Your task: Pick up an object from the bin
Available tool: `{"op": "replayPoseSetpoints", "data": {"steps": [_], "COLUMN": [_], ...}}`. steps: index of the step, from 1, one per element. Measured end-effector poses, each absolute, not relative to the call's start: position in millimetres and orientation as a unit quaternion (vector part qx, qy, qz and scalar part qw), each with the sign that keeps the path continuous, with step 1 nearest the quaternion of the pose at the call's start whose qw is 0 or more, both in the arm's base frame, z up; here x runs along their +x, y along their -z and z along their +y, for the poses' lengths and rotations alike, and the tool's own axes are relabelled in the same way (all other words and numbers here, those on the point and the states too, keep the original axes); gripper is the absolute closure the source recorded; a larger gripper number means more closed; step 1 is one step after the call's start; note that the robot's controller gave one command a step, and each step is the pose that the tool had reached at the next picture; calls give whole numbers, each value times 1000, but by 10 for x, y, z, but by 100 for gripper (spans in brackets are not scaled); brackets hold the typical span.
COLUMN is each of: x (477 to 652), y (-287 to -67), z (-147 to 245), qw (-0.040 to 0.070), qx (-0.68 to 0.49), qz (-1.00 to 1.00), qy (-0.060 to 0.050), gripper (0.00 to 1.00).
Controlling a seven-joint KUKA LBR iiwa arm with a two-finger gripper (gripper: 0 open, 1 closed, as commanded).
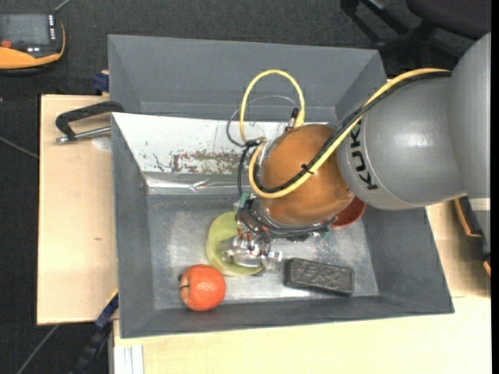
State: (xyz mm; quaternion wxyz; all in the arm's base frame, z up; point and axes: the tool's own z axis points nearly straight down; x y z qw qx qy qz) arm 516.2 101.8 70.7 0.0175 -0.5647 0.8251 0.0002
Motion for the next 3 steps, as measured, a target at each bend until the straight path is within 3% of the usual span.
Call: {"op": "replayPoseSetpoints", "data": {"steps": [3], "x": [5162], "y": [-707], "z": [1018], "qw": [18], "qx": [-564], "qz": [825], "qy": [0], "gripper": [100]}}
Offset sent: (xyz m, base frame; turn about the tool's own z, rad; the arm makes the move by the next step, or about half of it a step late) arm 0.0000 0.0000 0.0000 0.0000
